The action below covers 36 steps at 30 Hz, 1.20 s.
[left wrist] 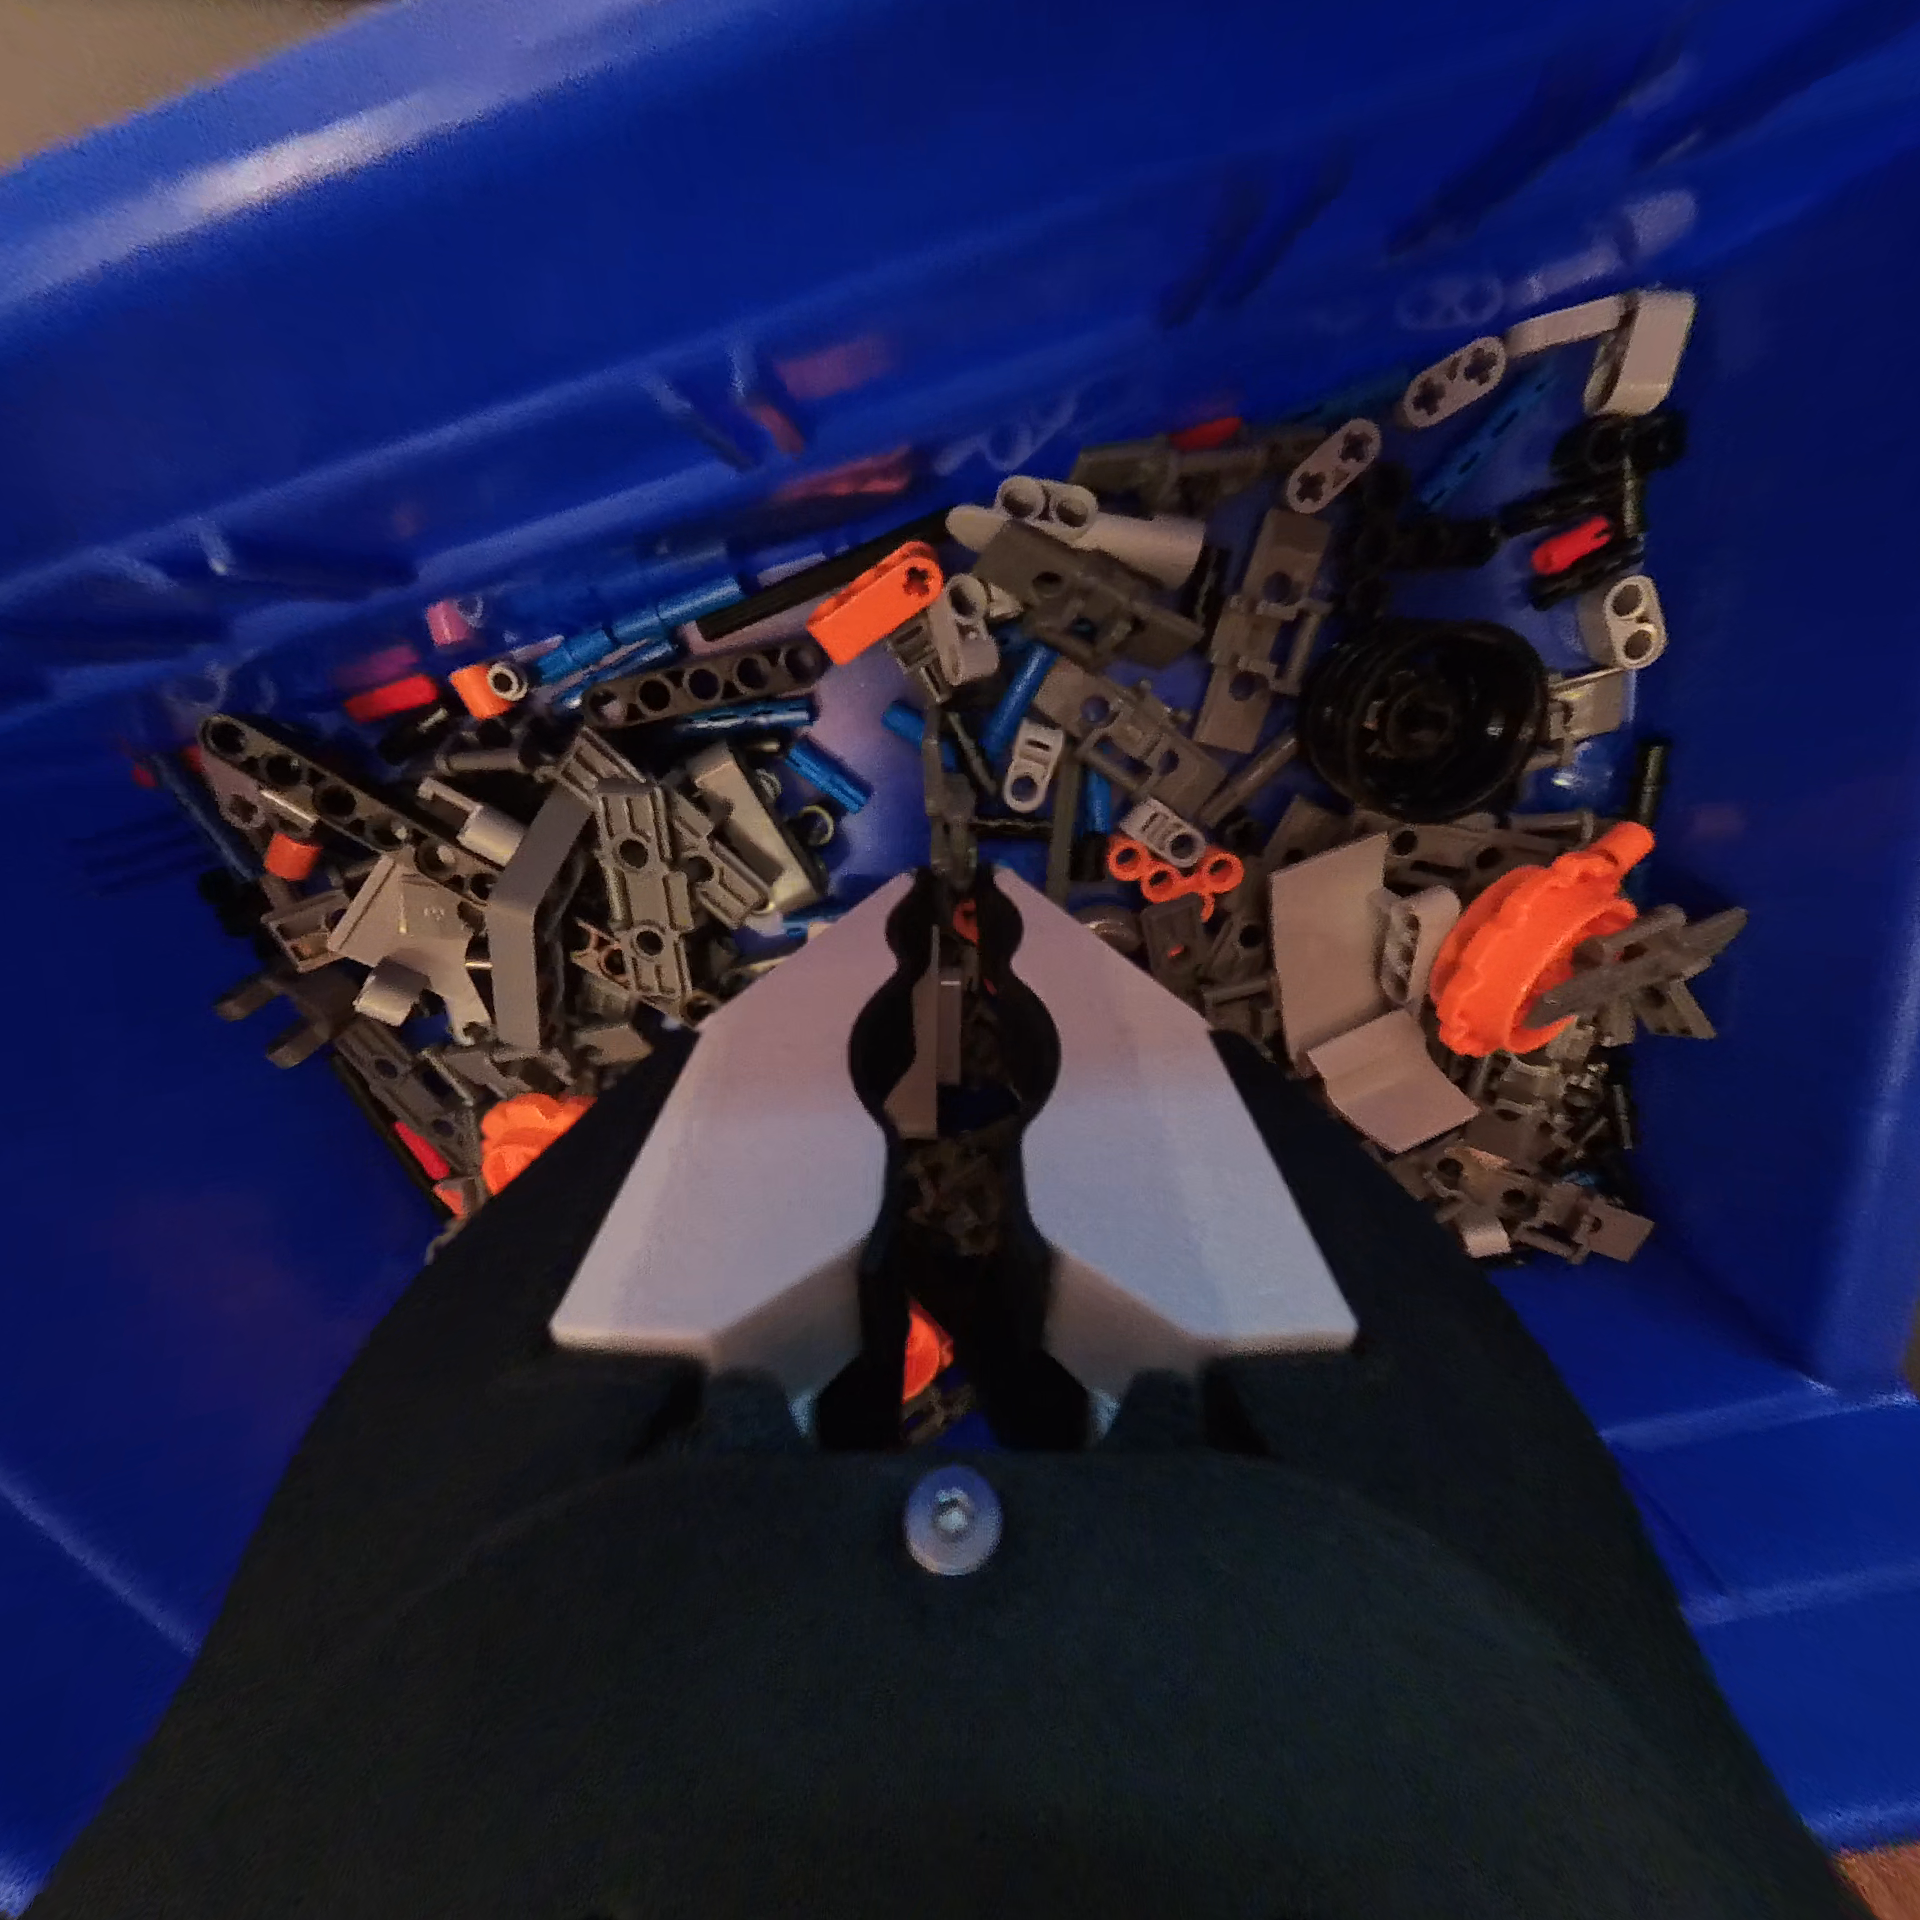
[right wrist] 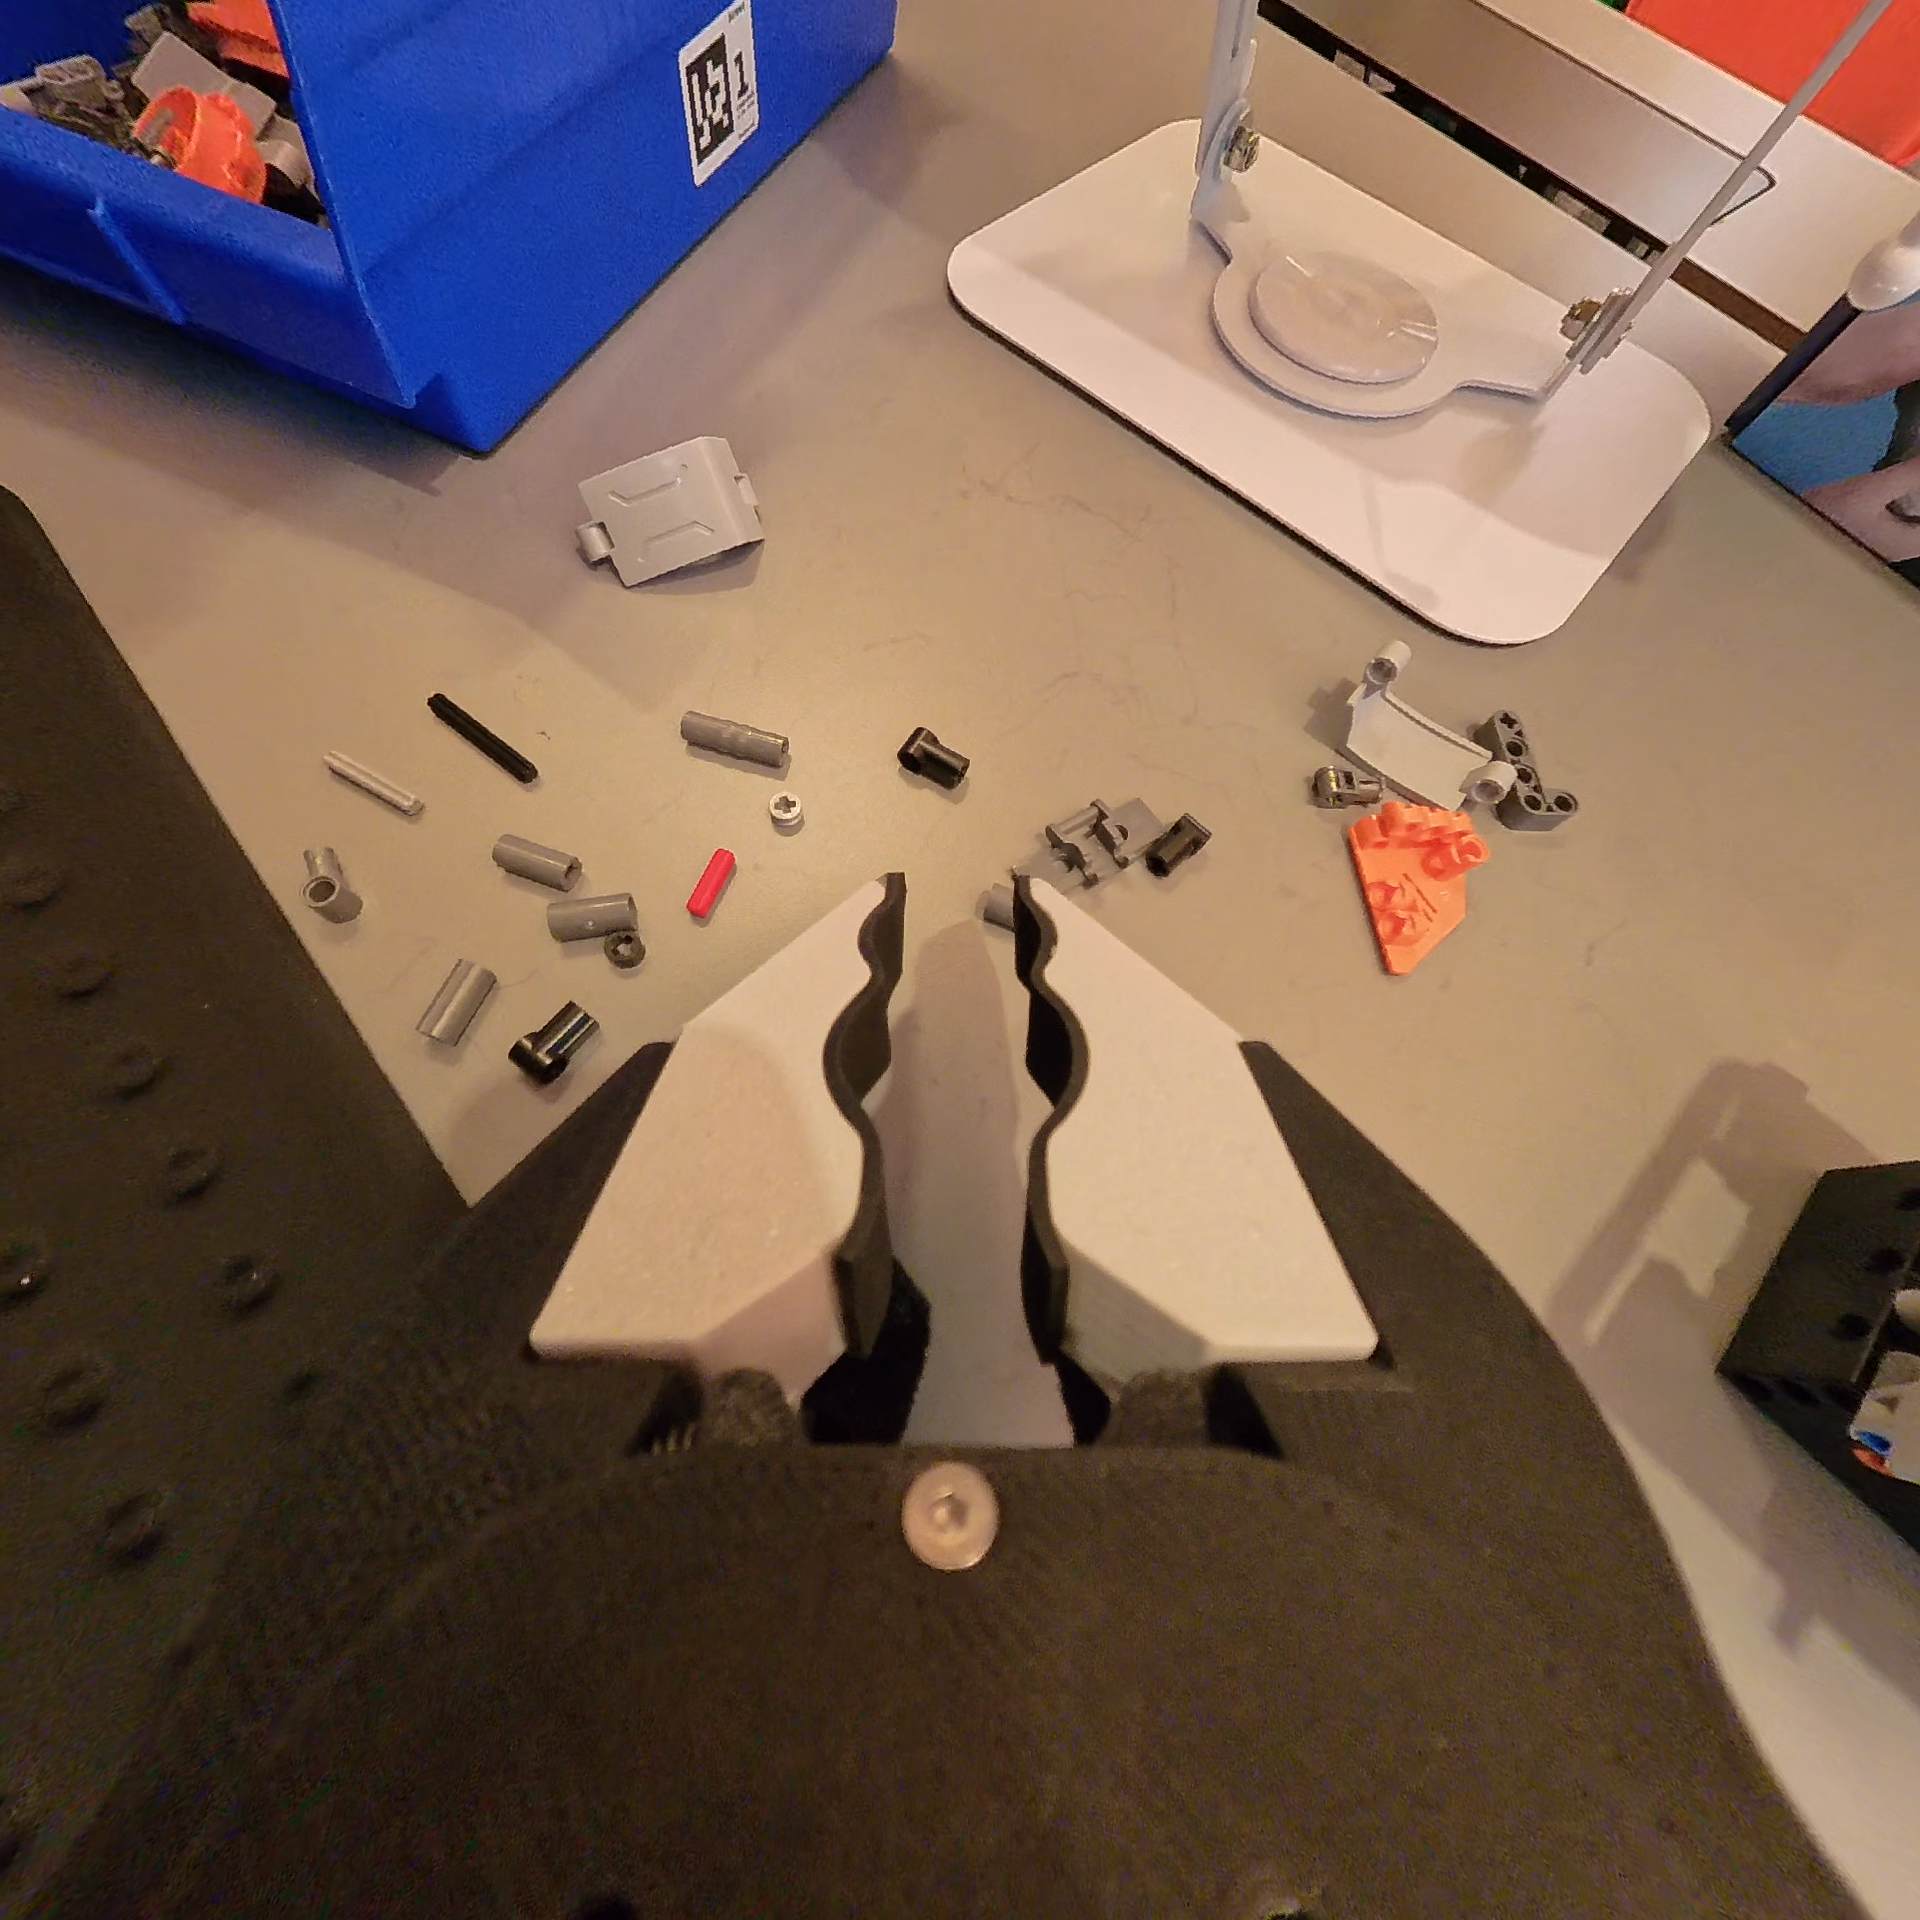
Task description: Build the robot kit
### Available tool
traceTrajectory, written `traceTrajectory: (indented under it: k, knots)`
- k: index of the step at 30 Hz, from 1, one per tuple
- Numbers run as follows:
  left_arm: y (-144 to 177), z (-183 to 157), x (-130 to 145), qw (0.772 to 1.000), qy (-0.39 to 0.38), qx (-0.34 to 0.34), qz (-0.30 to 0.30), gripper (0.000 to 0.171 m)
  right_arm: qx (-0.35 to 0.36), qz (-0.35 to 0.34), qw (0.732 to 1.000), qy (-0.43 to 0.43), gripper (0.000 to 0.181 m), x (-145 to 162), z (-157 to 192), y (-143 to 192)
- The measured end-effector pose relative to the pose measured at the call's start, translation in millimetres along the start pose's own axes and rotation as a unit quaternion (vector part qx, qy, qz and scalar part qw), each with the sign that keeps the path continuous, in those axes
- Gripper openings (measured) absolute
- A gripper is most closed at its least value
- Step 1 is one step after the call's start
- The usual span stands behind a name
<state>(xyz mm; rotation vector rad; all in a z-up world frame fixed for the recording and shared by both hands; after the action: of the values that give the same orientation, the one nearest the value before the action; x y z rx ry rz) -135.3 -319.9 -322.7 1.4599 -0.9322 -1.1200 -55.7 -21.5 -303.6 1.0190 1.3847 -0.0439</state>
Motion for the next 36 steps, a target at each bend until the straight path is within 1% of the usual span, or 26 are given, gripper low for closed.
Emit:
traceTrajectory:
  k: [3, 5, 8, 9, 11, 12, 14, 16, 17, 18, 19, 20, 22, 24, 25, 26, 27, 28, 29, 31, 33, 34, 36]
  knots:
    - [9, 0, 2, 1.000, 0.016, 0.009, -0.011, 0.007, -0.001, 0.000, 1.000, -0.001, 0.018, 0, 0, 0]
    - [20, 4, 4, 0.999, 0.028, 0.002, -0.017, 0.006, -0.001, 0.000, 1.000, -0.001, 0.018, 0, 0, 0]
    - [36, -1, 11, 0.998, 0.052, 0.022, -0.021, 0.006, -0.003, 0.001, 1.000, -0.002, 0.018, 0, 0, -1]
    - [40, -5, 15, 0.997, 0.059, 0.038, -0.016, 0.006, -0.003, 0.002, 1.000, -0.001, 0.018, 1, 0, -1]
    - [45, -9, 23, 0.997, 0.063, 0.041, -0.004, 0.006, -0.004, 0.002, 1.000, -0.002, 0.018, 1, 0, -1]
    - [46, -14, 27, 0.996, 0.065, 0.056, 0.001, 0.006, -0.004, 0.003, 1.000, -0.002, 0.018, 1, 1, -1]
    - [47, -30, 37, 0.993, 0.065, 0.095, 0.027, 0.006, -0.005, 0.004, 1.000, -0.002, 0.018, 1, 1, -1]
    - [48, -56, 51, 0.983, 0.046, 0.163, 0.075, 0.007, -0.006, 0.005, 1.000, -0.001, 0.018, 1, 1, -1]
    - [47, -62, 57, 0.979, 0.035, 0.174, 0.098, 0.016, -0.006, 0.005, 1.000, -0.001, 0.018, 1, 1, -1]
    - [47, -63, 59, 0.979, 0.029, 0.171, 0.106, 0.020, -0.006, 0.005, 1.000, -0.002, 0.018, 1, 1, -1]
    - [48, -66, 57, 0.977, 0.029, 0.185, 0.103, 0.021, -0.006, 0.004, 1.000, -0.002, 0.018, 1, 1, -1]
    - [48, -65, 54, 0.978, 0.030, 0.185, 0.095, 0.021, -0.006, 0.004, 1.000, -0.002, 0.018, 1, 1, -1]
    - [50, -55, 46, 0.983, 0.038, 0.168, 0.069, 0.023, -0.006, 0.003, 1.000, -0.003, 0.018, 1, 1, -1]
    - [52, -29, 31, 0.993, 0.057, 0.105, 0.021, 0.025, -0.006, 0.004, 1.000, -0.002, 0.018, 1, 1, -1]
    - [54, -21, 24, 0.993, 0.074, 0.096, -0.003, 0.029, -0.006, 0.004, 1.000, -0.002, 0.018, 1, 1, -1]
    - [55, -13, 20, 0.993, 0.087, 0.082, -0.012, 0.031, -0.006, 0.004, 1.000, -0.002, 0.018, 1, 1, -1]
    - [53, 0, 20, 0.994, 0.095, 0.048, -0.012, 0.033, -0.006, 0.004, 1.000, -0.002, 0.018, 1, 1, -1]
    - [50, 6, 19, 0.994, 0.099, 0.032, -0.010, 0.033, -0.006, 0.004, 1.000, -0.002, 0.018, 1, 1, -1]
    - [45, 6, 19, 0.994, 0.103, 0.036, -0.003, 0.035, -0.006, 0.005, 1.000, -0.002, 0.018, 1, 1, -1]
    - [34, 17, 22, 0.994, 0.109, 0.002, 0.017, 0.040, -0.005, 0.004, 1.000, -0.002, 0.018, 1, 1, -1]
    - [24, 17, 20, 0.993, 0.117, 0.008, 0.023, 0.041, -0.005, 0.004, 1.000, -0.002, 0.018, 1, 1, -1]
    - [20, 22, 19, 0.992, 0.125, -0.005, 0.023, 0.041, -0.004, 0.004, 1.000, -0.002, 0.018, 1, 1, -1]
    - [10, 23, 24, 0.991, 0.126, -0.009, 0.046, 0.040, -0.004, 0.004, 1.000, -0.003, 0.018, 1, 0, -1]
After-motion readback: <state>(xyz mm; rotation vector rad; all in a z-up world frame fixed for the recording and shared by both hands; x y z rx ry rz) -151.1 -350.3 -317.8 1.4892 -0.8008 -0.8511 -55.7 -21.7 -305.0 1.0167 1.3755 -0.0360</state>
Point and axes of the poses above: each gripper's, where its closed fingertips meet, y back along the fingers, x out of its underside, z = x × y across the jaws, the point moved 1 cm from there along y, back along the fingers, and after that the axes turned 4 degrees about y, right-handed, at the moved point
